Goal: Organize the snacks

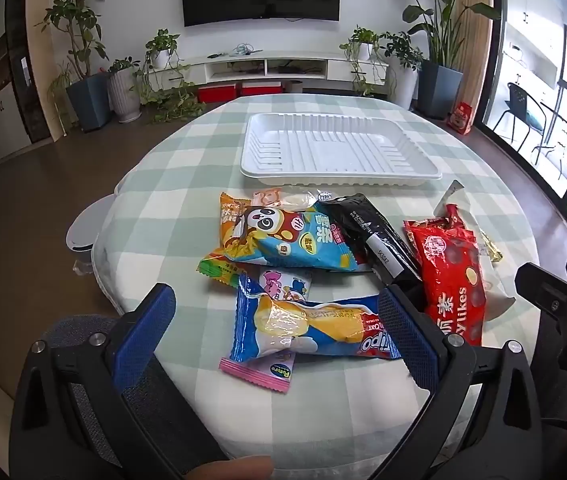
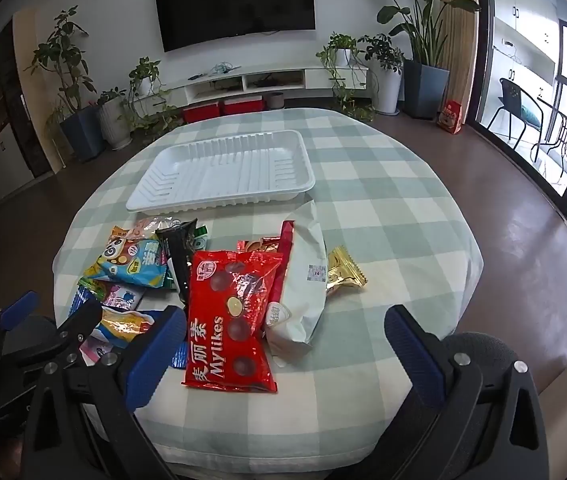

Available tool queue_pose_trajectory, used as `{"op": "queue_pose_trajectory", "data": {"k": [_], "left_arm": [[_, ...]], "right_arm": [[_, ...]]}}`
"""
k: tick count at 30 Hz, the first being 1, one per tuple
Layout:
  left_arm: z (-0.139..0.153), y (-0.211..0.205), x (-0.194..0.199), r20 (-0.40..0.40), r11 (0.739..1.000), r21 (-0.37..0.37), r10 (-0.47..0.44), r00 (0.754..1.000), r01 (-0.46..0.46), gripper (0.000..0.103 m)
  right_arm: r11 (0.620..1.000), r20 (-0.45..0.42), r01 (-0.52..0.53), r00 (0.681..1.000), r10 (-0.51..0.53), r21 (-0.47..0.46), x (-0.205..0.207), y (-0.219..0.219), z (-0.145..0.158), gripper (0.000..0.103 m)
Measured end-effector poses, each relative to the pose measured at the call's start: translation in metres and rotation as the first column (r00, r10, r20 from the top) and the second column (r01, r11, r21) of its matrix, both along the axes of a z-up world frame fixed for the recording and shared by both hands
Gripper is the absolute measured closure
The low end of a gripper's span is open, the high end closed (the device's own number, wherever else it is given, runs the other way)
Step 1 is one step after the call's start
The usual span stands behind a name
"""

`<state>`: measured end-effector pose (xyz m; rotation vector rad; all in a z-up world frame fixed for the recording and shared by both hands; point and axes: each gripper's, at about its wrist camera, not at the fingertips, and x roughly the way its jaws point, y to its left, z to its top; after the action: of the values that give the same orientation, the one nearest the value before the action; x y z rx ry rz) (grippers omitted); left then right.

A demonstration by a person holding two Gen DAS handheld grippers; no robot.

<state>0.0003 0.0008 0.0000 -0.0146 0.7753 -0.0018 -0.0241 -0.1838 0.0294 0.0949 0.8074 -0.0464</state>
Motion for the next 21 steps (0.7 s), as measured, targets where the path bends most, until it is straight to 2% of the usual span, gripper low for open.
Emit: {"op": "queue_pose_trajectory", "data": {"k": [9, 10, 21], "left_arm": [[0.0, 0.0, 0.001, 0.002, 1.0, 0.019, 0.004, 1.0, -0.004, 0.001], [0.0, 0.001, 0.001, 0.002, 1.0, 0.018, 0.004, 1.0, -0.004, 0.001], [-0.003, -0.001, 0.002, 0.001, 1.0, 0.023, 0.003, 1.0, -0.003, 0.001]], "right_arm": [[1.0, -0.006, 0.002, 1.0, -0.003, -0.004, 0.0, 0.0, -0.001, 0.001], [1.0, -0.008, 0.0, 1.0, 0.0, -0.007, 0.002, 0.003, -0.01, 0.001], [1.0, -0.019, -0.001, 1.0, 0.001, -0.008, 0.002, 0.002, -0.008, 0.001]]}}
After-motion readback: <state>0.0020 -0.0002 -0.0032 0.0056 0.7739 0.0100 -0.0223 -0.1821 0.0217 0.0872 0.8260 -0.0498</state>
